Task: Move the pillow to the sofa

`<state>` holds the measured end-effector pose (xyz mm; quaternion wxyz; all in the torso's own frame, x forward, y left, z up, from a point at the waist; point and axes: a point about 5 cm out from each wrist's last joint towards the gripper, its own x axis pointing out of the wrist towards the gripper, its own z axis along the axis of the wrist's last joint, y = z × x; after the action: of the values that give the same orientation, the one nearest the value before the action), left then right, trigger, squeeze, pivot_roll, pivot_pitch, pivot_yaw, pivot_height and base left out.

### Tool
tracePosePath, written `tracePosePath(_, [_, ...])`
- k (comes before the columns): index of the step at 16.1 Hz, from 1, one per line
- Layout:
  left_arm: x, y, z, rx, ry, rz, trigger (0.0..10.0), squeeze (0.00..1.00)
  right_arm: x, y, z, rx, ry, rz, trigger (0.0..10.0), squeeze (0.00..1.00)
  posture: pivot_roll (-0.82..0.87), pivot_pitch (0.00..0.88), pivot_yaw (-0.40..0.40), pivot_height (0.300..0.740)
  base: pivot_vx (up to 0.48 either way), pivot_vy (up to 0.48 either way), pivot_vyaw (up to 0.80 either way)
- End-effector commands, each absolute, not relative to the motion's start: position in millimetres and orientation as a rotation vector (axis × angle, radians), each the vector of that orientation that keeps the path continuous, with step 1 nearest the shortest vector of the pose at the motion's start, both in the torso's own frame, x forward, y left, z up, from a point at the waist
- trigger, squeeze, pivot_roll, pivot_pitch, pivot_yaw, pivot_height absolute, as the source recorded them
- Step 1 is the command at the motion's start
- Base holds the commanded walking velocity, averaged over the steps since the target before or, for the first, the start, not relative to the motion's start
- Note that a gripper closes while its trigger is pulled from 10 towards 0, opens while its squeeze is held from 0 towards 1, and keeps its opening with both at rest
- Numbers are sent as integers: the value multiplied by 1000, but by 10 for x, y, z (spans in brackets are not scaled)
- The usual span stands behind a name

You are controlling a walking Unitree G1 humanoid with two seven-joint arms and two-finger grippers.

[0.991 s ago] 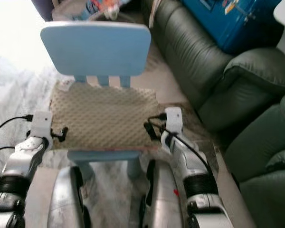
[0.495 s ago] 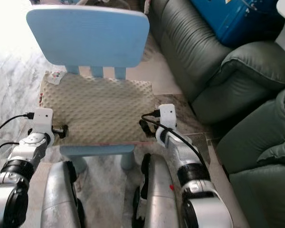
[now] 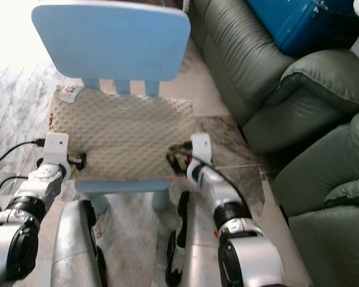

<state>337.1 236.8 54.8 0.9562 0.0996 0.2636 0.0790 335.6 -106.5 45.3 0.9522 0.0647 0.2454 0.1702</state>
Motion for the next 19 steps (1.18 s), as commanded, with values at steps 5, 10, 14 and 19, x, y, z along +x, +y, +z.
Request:
tracePosePath(5, [3313, 2359, 454, 198, 584, 129, 10000, 0, 3330, -1123, 341, -22, 524, 282, 10000, 0, 53, 299, -150, 542, 0, 0, 0])
tracePosePath(10, [3330, 2346, 472, 187, 577, 110, 10000, 0, 3286, -1084, 273, 98, 546, 226, 4745, 0, 75, 307, -147, 542, 0, 0, 0])
tracePosePath(14, [3302, 2346, 442, 161, 575, 93, 0, 0, 3260, -1011, 242, 252, 571, 196, 0, 0, 96, 312, -147, 542, 0, 0, 0])
tracePosePath(19, [3300, 2346, 438, 147, 576, 92, 0, 0, 3269, -1000, 254, 271, 565, 196, 0, 0, 99, 307, -145, 542, 0, 0, 0])
